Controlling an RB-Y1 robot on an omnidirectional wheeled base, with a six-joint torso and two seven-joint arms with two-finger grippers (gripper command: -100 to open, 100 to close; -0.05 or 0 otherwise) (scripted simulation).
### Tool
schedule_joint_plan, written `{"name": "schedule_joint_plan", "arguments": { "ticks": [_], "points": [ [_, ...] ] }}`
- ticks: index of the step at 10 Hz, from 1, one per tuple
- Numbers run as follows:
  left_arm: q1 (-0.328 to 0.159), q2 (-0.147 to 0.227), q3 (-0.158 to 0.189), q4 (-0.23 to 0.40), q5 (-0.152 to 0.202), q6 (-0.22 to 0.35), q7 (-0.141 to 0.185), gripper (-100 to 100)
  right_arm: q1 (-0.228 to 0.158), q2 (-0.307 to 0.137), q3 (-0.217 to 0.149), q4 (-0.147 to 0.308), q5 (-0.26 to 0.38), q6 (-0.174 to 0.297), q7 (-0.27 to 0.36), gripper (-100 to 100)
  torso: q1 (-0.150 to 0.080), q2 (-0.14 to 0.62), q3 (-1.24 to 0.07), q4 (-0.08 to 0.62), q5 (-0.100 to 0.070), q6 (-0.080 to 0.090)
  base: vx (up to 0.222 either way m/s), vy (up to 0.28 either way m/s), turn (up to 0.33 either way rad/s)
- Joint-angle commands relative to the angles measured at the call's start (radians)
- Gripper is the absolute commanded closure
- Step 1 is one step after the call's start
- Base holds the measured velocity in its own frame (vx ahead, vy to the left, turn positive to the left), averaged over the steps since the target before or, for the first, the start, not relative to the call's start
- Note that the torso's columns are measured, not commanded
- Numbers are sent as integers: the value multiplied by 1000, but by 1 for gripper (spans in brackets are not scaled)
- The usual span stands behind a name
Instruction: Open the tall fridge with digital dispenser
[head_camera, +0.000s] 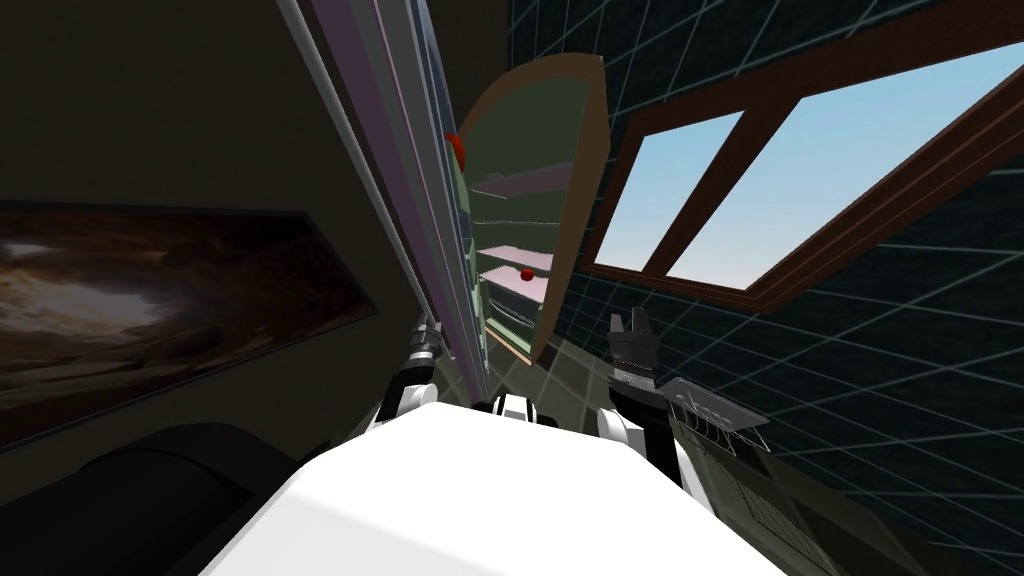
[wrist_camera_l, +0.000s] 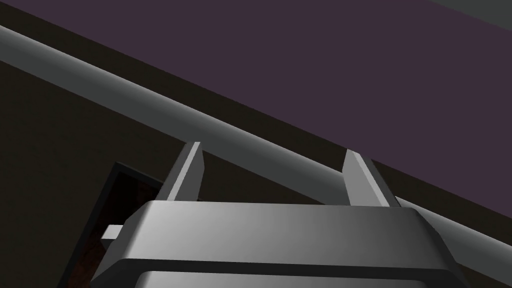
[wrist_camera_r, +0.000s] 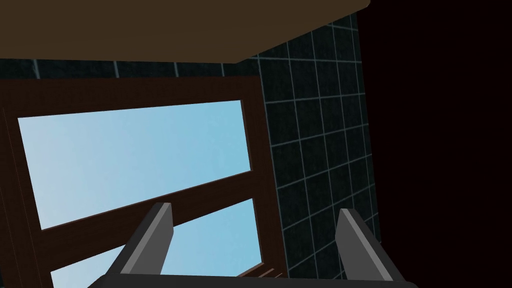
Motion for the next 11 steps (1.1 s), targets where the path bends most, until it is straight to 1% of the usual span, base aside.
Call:
{"name": "schedule_joint_plan", "arguments": {
  "ticks": [1,2,3,4,5,6,8,9,11],
  "points": [
    [-33,3,-5,40,-6,-44,5,100,0,0,0,0,0,0,0,0,-2,3,3,1,0,0,-57,12,-25],
    [-24,4,-4,37,-4,-31,6,100,0,0,0,0,0,0,0,0,-2,4,3,-1,1,-3,-28,5,-13],
    [-24,27,-17,30,0,-23,18,100,0,0,0,0,0,0,0,0,-2,4,4,-2,2,-5,-61,197,-81],
    [-24,38,-22,25,2,-19,23,100,0,0,0,0,0,0,0,0,10,5,4,-3,6,-4,-94,287,-137],
    [-24,49,-28,20,4,-14,29,100,0,-1,0,0,0,0,0,0,13,4,3,-1,6,-4,-67,327,-90],
    [-24,60,-33,15,6,-9,34,100,0,-1,-1,0,0,0,0,0,9,2,2,-2,4,-3,-101,302,-80],
    [-24,82,-44,6,10,0,46,100,0,0,0,0,0,0,0,0,-6,3,3,-3,2,-3,-88,256,-93],
    [-24,93,-50,1,12,5,51,100,0,0,0,0,0,0,0,0,-8,2,3,-3,1,-3,-50,231,-77],
    [-24,115,-61,-9,16,15,62,100,0,0,0,0,0,0,0,0,-4,4,3,-1,1,-2,-66,260,-88]
  ]
}}
